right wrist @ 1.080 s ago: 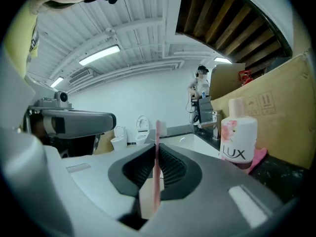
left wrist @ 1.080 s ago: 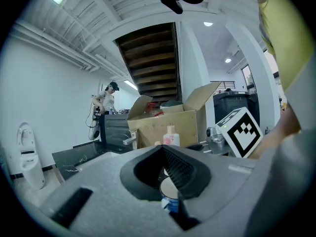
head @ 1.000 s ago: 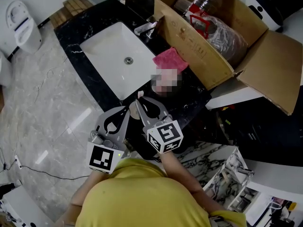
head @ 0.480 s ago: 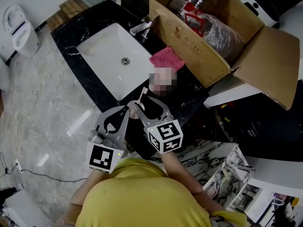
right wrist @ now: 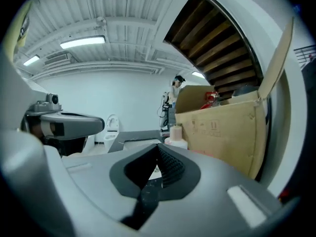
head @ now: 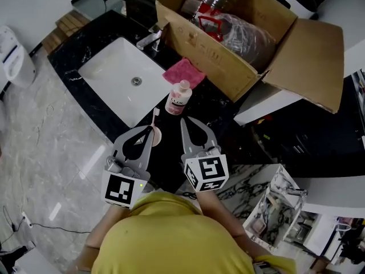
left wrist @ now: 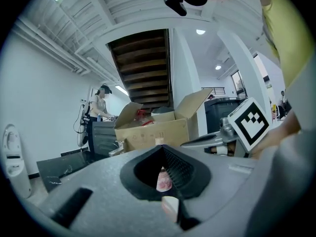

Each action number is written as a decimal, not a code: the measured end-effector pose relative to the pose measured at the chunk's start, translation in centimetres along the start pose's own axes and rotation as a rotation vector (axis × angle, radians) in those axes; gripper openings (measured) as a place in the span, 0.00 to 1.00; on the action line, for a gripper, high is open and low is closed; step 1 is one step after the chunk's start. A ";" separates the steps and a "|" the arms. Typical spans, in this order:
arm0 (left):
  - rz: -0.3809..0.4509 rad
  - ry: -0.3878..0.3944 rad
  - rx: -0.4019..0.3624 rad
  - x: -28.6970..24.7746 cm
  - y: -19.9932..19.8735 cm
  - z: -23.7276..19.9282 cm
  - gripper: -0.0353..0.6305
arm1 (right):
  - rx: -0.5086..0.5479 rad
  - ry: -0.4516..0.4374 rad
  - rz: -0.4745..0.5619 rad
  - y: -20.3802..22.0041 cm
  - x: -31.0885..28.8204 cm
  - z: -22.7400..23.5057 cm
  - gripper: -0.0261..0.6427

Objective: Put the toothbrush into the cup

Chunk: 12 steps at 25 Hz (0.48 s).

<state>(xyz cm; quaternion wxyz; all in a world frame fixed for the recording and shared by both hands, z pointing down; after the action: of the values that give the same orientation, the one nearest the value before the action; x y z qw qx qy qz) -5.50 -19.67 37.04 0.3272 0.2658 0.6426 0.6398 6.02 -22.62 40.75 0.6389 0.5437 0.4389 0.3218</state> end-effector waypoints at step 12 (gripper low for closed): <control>0.095 -0.034 -0.020 -1.7 -6.5 -1.0 0.06 | 0.135 0.211 0.251 -9.4 6.0 3.9 0.06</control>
<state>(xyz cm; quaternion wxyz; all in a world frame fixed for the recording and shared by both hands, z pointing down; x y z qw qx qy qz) -4.62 -21.86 30.70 0.3101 0.3034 0.6172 0.6564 11.41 -20.77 30.35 0.5059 0.5991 0.4529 0.4243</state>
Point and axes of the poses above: the fingertips, and each gripper's own axes: x backward along the fingers, z to its right, y out of its underside, the point moved 3 cm from there along x, backward along the fingers, and after that the axes turned 1 degree about y, right-handed, at the moved point
